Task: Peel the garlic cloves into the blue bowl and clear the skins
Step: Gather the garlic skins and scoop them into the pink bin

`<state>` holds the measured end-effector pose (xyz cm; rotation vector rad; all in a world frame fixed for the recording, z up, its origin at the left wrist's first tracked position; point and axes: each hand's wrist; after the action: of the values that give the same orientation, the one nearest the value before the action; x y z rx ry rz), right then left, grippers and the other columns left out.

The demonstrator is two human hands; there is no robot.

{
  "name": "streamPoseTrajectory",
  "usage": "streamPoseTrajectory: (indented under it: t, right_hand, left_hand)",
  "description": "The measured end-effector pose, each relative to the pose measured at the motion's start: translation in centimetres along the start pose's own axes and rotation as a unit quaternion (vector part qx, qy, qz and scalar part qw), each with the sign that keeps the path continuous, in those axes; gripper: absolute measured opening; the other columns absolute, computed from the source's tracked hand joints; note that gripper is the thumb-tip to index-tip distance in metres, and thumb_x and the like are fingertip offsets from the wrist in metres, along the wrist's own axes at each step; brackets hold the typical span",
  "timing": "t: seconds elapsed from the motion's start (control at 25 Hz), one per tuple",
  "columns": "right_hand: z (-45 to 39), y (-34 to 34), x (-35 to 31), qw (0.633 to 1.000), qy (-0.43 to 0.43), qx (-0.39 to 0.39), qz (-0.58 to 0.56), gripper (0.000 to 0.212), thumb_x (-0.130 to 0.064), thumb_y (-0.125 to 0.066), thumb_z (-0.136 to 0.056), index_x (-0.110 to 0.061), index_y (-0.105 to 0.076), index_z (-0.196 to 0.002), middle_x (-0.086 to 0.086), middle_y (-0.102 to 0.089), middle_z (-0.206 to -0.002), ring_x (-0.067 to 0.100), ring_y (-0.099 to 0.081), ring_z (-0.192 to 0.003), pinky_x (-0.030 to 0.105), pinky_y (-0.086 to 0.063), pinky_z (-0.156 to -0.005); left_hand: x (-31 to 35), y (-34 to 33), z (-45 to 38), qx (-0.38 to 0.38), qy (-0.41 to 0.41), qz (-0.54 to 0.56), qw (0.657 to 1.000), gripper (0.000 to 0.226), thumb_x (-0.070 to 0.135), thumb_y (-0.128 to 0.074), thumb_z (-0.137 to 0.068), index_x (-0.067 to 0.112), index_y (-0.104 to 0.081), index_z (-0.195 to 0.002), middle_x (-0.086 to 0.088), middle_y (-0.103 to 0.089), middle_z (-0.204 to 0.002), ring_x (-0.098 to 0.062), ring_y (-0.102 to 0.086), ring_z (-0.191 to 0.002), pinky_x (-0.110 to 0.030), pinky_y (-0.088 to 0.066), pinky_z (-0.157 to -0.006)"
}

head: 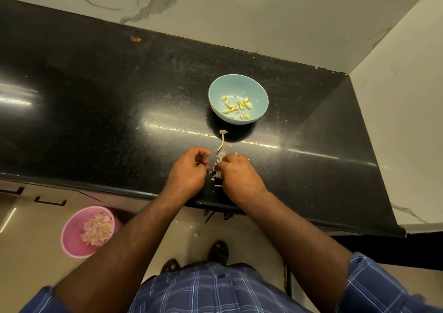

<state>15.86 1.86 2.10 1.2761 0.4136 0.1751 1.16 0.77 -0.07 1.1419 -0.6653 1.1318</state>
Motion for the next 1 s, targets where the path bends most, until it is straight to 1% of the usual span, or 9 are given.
streamPoseTrajectory:
  t: [0.16,0.32,0.44,0.56,0.68,0.76,0.84,0.92,1.0]
  right_hand:
    - [-0.1,1.0,-0.2,1.0,0.008,-0.001,0.018,0.029,-0.005,-0.059,-0.095,-0.011,-0.067,-0.121,0.011,-0.061,-0.118,0.028,-0.055,-0.111,0.037,-0.051,-0.09]
    - [-0.8,2.0,0.3,0.999,-0.004,-0.035,0.014,0.032,-0.003,-0.058,-0.095,-0.011,-0.067,-0.125,0.012,-0.063,-0.119,0.029,-0.06,-0.108,0.036,-0.05,-0.089]
    - [-1.6,2.8,1.2,0.991,-0.086,-0.042,-0.089,0.032,-0.007,-0.065,-0.093,-0.022,-0.073,-0.12,0.004,-0.07,-0.122,0.022,-0.064,-0.11,0.03,-0.05,-0.09]
    - [-1.3,5.1,1.4,0.975,-0.111,-0.009,-0.194,0.021,-0.02,-0.075,-0.089,-0.028,-0.078,-0.108,-0.008,-0.074,-0.108,0.008,-0.064,-0.093,0.02,-0.045,-0.076]
    - [-0.5,8.1,-0.1,0.963,-0.063,-0.013,-0.261,0.018,-0.022,-0.08,-0.086,-0.028,-0.079,-0.103,-0.014,-0.07,-0.086,-0.002,-0.062,-0.074,0.014,-0.044,-0.063]
    - [-0.3,8.8,-1.6,0.968,-0.036,-0.008,-0.25,0.019,-0.021,-0.078,-0.086,-0.03,-0.079,-0.103,-0.01,-0.074,-0.097,0.004,-0.067,-0.087,0.021,-0.051,-0.072]
    - [-0.3,8.6,-3.0,0.983,-0.023,-0.01,-0.184,0.022,-0.019,-0.073,-0.09,-0.03,-0.078,-0.109,-0.004,-0.075,-0.109,0.013,-0.067,-0.104,0.023,-0.05,-0.08]
    - [-0.4,8.2,-3.9,0.993,-0.016,-0.016,-0.12,0.029,-0.015,-0.067,-0.093,-0.028,-0.075,-0.118,0.0,-0.074,-0.115,0.016,-0.066,-0.111,0.024,-0.05,-0.084]
    - [-0.5,8.2,-4.1,0.995,-0.008,-0.031,-0.095,0.037,-0.013,-0.067,-0.092,-0.028,-0.071,-0.126,0.001,-0.072,-0.118,0.018,-0.065,-0.109,0.025,-0.049,-0.084]
  left_hand:
    - [-0.1,0.1,-0.2,0.013,0.005,0.043,0.999,0.033,0.002,-0.054,-0.095,0.031,-0.063,-0.108,0.007,-0.067,-0.103,-0.015,-0.068,-0.099,-0.047,-0.057,-0.095]
    - [-0.1,0.1,-0.4,0.033,0.022,0.106,0.994,0.024,0.008,-0.058,-0.097,0.03,-0.066,-0.102,0.003,-0.07,-0.099,-0.018,-0.071,-0.095,-0.047,-0.059,-0.093]
    - [0.6,0.0,-0.4,0.038,0.025,0.171,0.984,0.016,0.012,-0.057,-0.1,0.022,-0.068,-0.103,-0.003,-0.072,-0.098,-0.024,-0.071,-0.1,-0.041,-0.06,-0.092]
    - [1.9,-0.4,-0.3,0.039,0.031,0.275,0.96,0.015,0.019,-0.056,-0.103,0.018,-0.07,-0.101,-0.004,-0.072,-0.101,-0.026,-0.07,-0.107,-0.037,-0.059,-0.09]
    - [3.5,-0.6,-0.8,-0.009,0.095,0.411,0.907,0.022,0.026,-0.052,-0.103,0.012,-0.069,-0.1,-0.009,-0.072,-0.102,-0.024,-0.072,-0.099,-0.038,-0.058,-0.082]
    - [4.2,-0.7,-0.7,-0.094,0.159,0.512,0.839,0.035,0.03,-0.045,-0.104,0.01,-0.07,-0.091,-0.009,-0.073,-0.09,-0.021,-0.074,-0.083,-0.037,-0.058,-0.075]
    - [4.0,-1.1,-0.8,-0.139,0.21,0.592,0.766,0.038,0.029,-0.044,-0.102,0.007,-0.075,-0.098,-0.007,-0.075,-0.097,-0.02,-0.075,-0.094,-0.036,-0.058,-0.087]
    - [3.6,-1.2,-1.0,-0.154,0.227,0.622,0.733,0.04,0.028,-0.048,-0.098,0.007,-0.071,-0.123,-0.008,-0.071,-0.12,-0.023,-0.066,-0.12,-0.04,-0.044,-0.111]
    - [3.6,-1.1,-0.8,-0.157,0.221,0.631,0.727,0.035,0.024,-0.048,-0.093,0.009,-0.072,-0.114,-0.006,-0.072,-0.108,-0.023,-0.07,-0.105,-0.038,-0.043,-0.108]
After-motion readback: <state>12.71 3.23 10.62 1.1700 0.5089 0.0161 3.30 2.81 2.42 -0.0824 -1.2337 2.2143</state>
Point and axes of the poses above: each hand's wrist, its own z-axis away from the middle knuckle, its own y-axis out of the back of the hand, x = y × z
